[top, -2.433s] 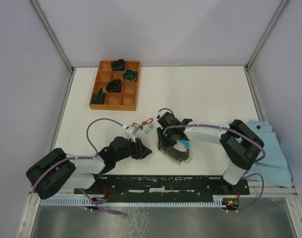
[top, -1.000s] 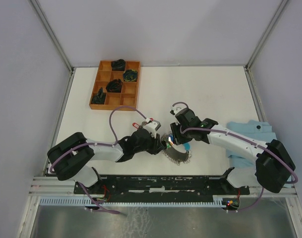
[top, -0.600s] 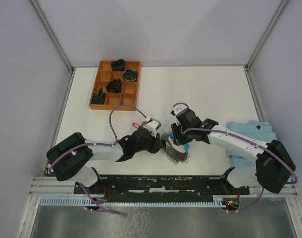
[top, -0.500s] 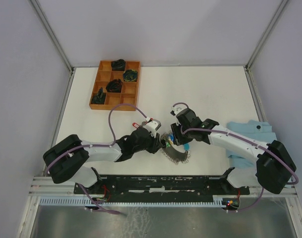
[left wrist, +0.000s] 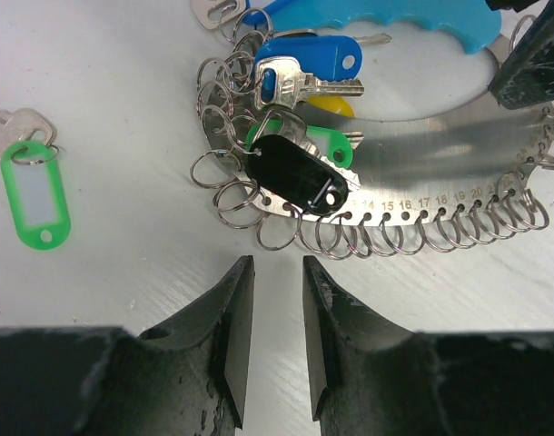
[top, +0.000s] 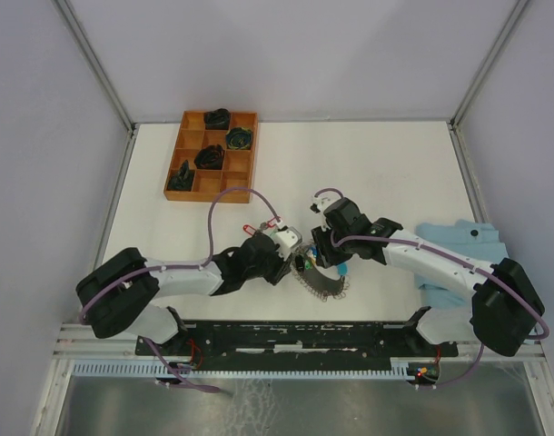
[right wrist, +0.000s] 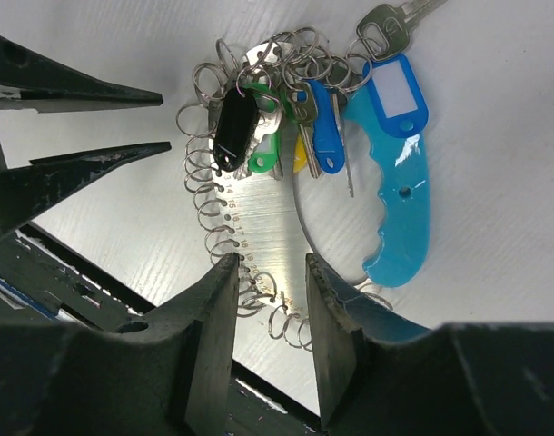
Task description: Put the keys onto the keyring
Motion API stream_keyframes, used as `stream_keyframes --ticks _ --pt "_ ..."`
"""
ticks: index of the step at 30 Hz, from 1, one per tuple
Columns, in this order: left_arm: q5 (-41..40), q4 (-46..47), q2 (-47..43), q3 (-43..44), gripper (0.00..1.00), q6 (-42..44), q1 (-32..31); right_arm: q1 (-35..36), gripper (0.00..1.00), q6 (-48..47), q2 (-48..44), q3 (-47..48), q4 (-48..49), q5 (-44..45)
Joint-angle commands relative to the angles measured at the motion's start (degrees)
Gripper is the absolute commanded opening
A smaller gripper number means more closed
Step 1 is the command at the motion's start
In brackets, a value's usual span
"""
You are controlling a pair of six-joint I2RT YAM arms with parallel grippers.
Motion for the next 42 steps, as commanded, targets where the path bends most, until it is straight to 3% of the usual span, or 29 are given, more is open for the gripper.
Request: stream_keyframes --ticks 1,18,30,38,42 --pt "0.8 1.1 1.6 2.6 0.35 8.0 -0.2 -0.3 0.44 -1.0 -1.5 -0.2 2.3 -1.6" --pt "6.3 11.1 4.9 0.1 0.35 14.4 -0.2 -0.2 0.44 -2.0 -1.7 -0.8 2.8 -3.2" --pt "6.4 10.3 8.6 0.6 0.29 16.8 -0.3 -0.3 0.45 -2.4 -2.2 -0.8 2.6 -4.3" --pt "5.6 9.5 7.5 0.6 0.03 16.8 -0.3 -0.3 0.45 -2.8 -2.6 -0.7 2.5 -4.8" --pt "6.2 8.9 4.8 0.4 0.03 16.4 -0.2 -0.3 0.45 -3.7 -3.0 -1.0 2.4 -4.8"
